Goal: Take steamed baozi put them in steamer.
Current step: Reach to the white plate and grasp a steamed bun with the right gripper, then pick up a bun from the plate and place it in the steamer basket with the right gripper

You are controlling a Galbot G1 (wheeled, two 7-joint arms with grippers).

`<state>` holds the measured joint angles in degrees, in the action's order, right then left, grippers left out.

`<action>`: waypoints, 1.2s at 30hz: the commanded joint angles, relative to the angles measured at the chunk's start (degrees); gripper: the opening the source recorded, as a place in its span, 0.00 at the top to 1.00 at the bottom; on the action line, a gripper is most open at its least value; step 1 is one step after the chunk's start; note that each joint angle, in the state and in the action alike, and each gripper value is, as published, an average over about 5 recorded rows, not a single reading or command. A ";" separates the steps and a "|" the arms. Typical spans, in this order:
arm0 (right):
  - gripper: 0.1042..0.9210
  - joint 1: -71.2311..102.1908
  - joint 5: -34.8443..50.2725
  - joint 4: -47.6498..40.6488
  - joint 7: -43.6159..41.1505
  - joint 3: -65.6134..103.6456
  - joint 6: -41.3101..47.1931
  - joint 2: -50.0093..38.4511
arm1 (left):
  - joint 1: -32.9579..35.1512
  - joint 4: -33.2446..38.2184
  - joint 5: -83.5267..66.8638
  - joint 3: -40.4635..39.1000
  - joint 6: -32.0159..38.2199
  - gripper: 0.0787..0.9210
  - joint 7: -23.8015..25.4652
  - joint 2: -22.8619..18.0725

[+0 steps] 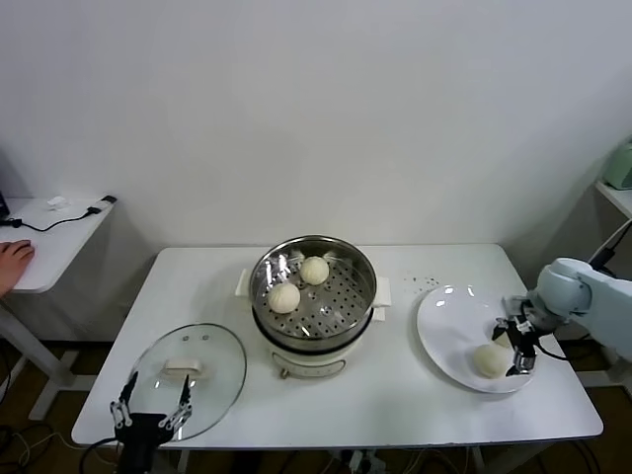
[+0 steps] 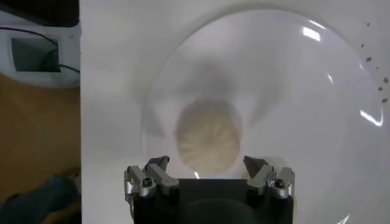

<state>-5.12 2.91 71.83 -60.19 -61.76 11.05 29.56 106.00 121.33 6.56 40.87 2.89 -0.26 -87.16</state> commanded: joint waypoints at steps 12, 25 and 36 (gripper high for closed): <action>0.15 5.12 -2.74 -4.51 -1.07 4.02 -1.00 4.59 | -0.03 -0.33 0.55 -0.08 -0.10 0.12 -0.05 -0.21; 0.34 0.68 -1.16 -4.05 -2.17 1.59 -2.02 3.76 | 0.18 -0.24 0.62 -0.15 -0.03 0.12 -0.12 -0.19; 0.37 -29.94 -2.12 -1.54 -5.60 -18.26 -22.25 10.10 | 0.62 0.17 0.51 -0.17 0.10 0.12 -0.12 -0.01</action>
<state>-12.92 2.27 69.02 -63.85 -66.25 3.60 34.67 106.54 121.38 7.08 40.73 2.95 -0.39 -87.30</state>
